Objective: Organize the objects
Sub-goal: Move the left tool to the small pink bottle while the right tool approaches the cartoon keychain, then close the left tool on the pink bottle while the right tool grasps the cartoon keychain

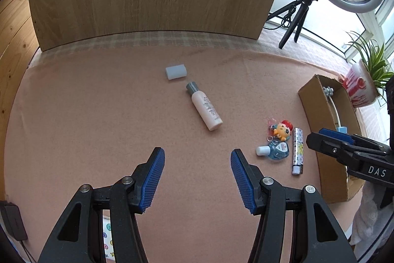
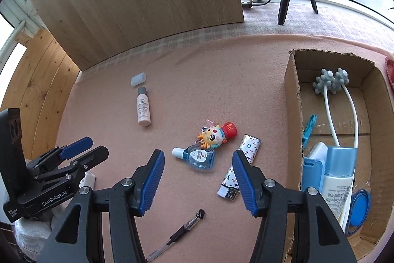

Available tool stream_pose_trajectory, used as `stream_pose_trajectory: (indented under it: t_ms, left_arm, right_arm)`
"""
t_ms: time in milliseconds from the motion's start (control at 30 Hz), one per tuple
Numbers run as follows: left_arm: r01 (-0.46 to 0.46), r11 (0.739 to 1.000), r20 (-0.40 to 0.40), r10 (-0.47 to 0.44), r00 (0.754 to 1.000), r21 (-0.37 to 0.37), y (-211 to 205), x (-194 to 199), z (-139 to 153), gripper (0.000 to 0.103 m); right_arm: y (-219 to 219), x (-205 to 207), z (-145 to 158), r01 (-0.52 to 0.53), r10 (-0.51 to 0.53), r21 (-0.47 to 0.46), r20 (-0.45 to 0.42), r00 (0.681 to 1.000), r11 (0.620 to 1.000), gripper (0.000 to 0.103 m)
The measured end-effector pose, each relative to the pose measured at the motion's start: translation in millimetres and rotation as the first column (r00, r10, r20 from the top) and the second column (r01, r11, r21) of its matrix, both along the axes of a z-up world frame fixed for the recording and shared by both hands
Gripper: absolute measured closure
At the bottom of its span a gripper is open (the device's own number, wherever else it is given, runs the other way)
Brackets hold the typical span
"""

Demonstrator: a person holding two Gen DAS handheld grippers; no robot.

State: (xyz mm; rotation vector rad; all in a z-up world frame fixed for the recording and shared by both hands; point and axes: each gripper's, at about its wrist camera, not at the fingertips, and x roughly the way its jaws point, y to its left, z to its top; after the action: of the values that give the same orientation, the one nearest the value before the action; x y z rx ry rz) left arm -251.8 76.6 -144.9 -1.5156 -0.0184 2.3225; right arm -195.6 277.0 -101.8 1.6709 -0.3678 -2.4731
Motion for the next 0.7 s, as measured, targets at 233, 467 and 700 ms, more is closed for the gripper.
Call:
stream_pose_trajectory:
  t_ms: [233,467,700]
  left_arm:
    - [-0.046,0.999,0.026,0.046,0.999,0.015,7.5,-48.2,-11.6,0.043]
    - [-0.065,0.998,0.059,0.065,0.996,0.011,29.7,-76.2,-29.8,0.043]
    - [-0.029,0.999,0.084,0.03,0.996,-0.018,52.9,-81.9,-47.0,0.07]
  right_arm:
    - [-3.0,-27.6,-23.0,0.002,-0.003,0.026,0.057,0.998,1.0,0.067]
    - [1.9,-49.7,-37.9,0.04,-0.043,0.035,0.093,0.995,0.999,0.067]
    - [-4.1,-58.9,-44.9,0.024,-0.032,0.064,0.128,0.991,0.998,0.067]
